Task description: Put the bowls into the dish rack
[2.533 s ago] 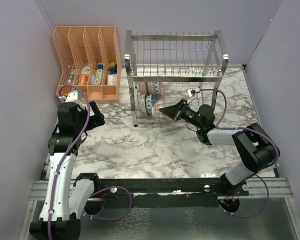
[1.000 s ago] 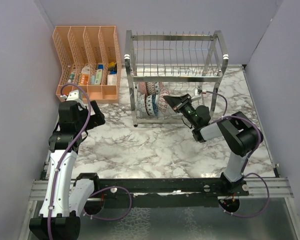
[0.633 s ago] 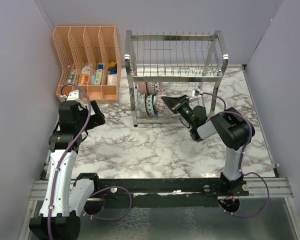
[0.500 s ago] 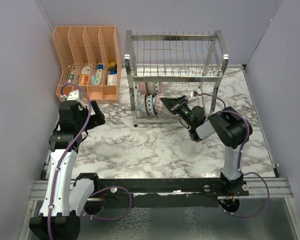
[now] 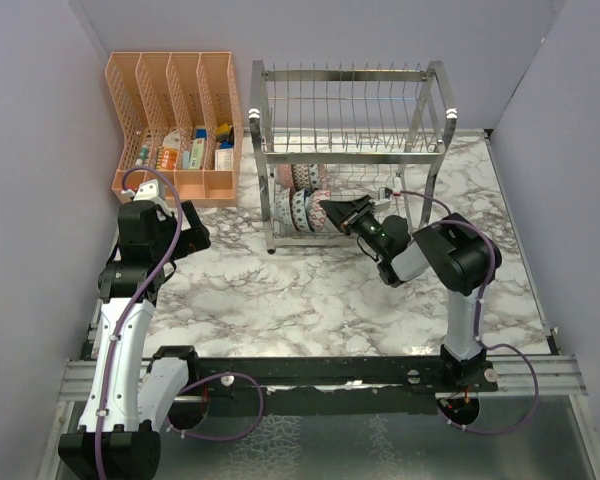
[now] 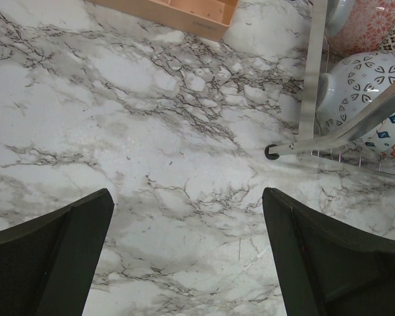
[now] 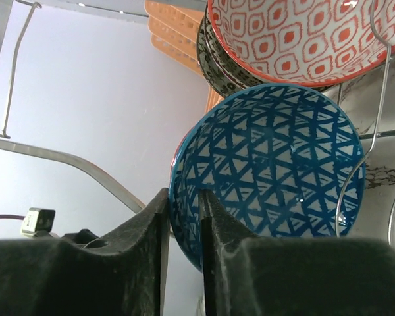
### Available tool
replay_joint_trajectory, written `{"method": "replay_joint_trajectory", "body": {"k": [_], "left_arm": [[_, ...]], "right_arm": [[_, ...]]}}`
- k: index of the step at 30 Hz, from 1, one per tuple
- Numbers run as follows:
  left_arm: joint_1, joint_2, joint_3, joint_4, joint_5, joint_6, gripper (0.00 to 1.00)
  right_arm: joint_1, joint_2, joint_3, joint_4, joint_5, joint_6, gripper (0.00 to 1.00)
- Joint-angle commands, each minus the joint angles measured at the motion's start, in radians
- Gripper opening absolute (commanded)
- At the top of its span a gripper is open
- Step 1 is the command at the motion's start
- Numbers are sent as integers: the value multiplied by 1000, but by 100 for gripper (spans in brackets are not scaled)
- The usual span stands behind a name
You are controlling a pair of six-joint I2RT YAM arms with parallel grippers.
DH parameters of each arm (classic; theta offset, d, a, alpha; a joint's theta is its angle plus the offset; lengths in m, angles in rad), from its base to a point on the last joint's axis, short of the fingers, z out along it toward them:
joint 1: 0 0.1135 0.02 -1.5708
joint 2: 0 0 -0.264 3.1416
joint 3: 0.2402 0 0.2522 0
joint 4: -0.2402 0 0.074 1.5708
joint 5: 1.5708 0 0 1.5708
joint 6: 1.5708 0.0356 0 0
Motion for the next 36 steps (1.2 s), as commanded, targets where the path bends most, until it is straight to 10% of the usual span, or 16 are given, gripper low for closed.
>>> {"method": "replay_joint_trajectory", "body": {"k": [1,7,21,36], "left_arm": [[3,-4,8,19,-13,11,99],[3,-5,9,15,-16,11,99],[3,-4,15,12,-2,9,99],[3,18,34,-2,42,-15,99]], "right_arm": [[-7,-30,0,24,-9,-15,28],[-6,-55,13,-4,-47,-61,46],[-6,-252,-63,-110,-107,-139,49],[174,-687,-118,-790,-70,-533,49]]}}
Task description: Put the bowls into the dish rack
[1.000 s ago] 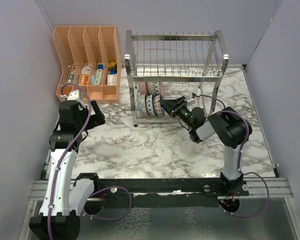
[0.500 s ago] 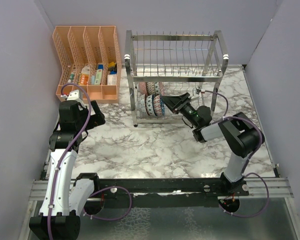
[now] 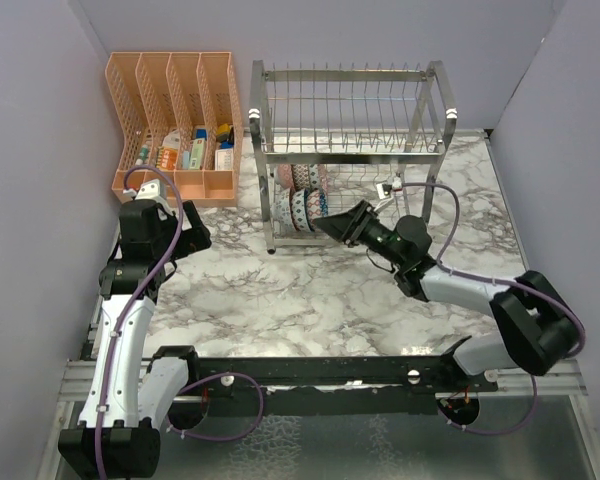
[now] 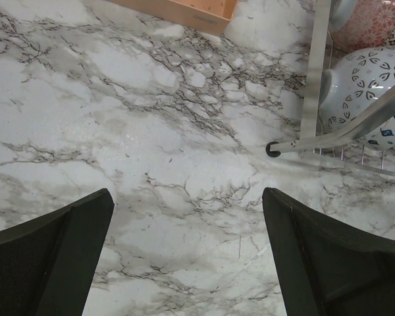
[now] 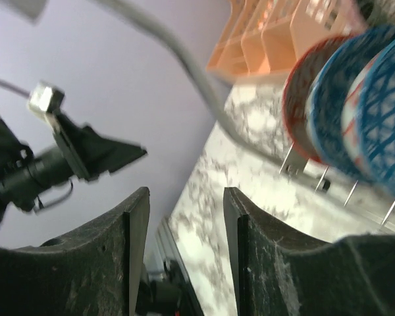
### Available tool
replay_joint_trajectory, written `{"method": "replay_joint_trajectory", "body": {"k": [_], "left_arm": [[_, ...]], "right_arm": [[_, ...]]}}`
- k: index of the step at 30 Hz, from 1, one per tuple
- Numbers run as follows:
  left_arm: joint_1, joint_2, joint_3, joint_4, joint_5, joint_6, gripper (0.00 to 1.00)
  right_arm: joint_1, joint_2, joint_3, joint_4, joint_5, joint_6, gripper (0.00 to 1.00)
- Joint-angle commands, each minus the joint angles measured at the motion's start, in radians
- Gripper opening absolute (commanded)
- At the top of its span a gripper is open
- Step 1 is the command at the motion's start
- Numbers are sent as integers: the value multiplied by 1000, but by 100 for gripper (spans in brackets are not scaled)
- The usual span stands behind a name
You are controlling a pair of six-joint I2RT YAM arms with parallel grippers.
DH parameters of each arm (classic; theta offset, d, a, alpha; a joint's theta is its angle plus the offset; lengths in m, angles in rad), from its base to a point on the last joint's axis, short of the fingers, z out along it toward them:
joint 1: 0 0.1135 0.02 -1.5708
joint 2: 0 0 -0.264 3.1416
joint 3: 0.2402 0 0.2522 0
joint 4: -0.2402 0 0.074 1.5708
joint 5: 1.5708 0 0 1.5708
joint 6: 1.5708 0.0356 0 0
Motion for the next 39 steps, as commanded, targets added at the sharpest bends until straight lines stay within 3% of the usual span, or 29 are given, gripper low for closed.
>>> {"method": "replay_joint_trajectory", "body": {"k": [1,9,15,18,25,33,39], "left_arm": [[3,4,36,-3,29,-9,99],[3,16,29,-3,16,-15,99],[3,36,17,11,29,-16,99],[3,36,10,19,31,-12,99],[3,30,-9,32,26,-4,99],[2,27,-19,46,19,-23,99],[3,39,-6,23,-108,-87,99]], "right_arm": [[116,-152,4,-371,66,-233,49],[218,-275,132,-932,183,-487,49],[222,-304,213,-1247,315,-620,52],[222,-343,234,-1346,409,-652,59],[221,-465,210,-1352,459,-723,76],[223,-516,236,-1361,490,-710,80],[222,-542,231,-1344,503,-706,81]]}}
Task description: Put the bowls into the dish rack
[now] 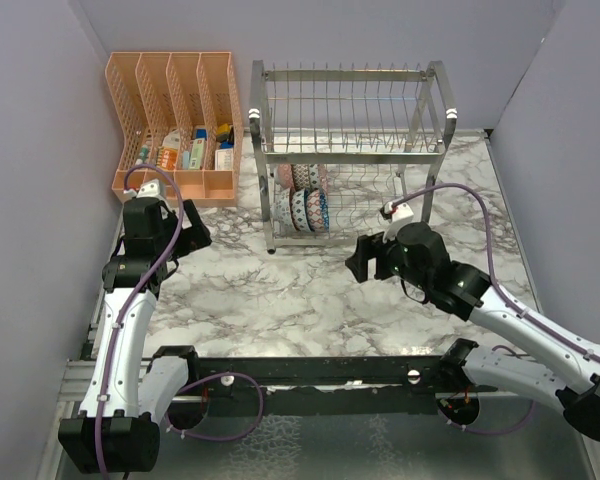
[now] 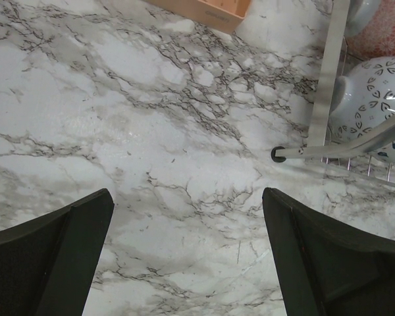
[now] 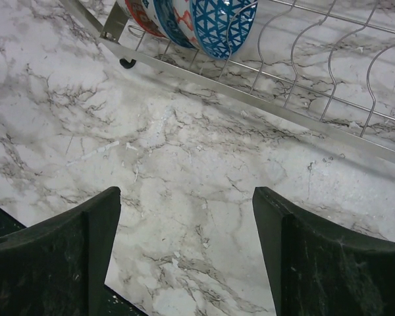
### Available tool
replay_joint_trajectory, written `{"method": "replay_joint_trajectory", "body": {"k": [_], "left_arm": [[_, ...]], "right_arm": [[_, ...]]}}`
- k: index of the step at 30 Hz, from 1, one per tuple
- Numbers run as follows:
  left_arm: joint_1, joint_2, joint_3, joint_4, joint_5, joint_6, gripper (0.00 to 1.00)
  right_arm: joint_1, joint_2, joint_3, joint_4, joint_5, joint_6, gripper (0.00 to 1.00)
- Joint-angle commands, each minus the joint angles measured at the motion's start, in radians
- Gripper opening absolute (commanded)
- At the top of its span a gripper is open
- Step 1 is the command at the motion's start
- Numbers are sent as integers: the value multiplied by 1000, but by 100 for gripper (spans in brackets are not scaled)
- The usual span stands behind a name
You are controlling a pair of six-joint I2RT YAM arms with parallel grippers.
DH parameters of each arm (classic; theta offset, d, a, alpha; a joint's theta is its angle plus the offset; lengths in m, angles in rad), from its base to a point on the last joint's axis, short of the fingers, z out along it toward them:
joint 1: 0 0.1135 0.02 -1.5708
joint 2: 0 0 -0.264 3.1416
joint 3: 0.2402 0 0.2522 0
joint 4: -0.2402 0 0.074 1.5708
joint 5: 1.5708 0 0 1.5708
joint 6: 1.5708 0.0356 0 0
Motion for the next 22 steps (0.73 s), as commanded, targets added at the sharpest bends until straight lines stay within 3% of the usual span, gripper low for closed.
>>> {"method": "replay_joint_trajectory", "body": {"k": [1,5,22], "left_arm": [[3,-1,10,0,-108,-59,99],[3,-9,22,-12,-150,-82,99],[3,-4,7,-10,-191,-102,99]], "right_arm": [[5,-22,33,1,44,12,86],[4,-14,46,-17,59,19,97],[3,-29,32,-23,105,43,100]]}}
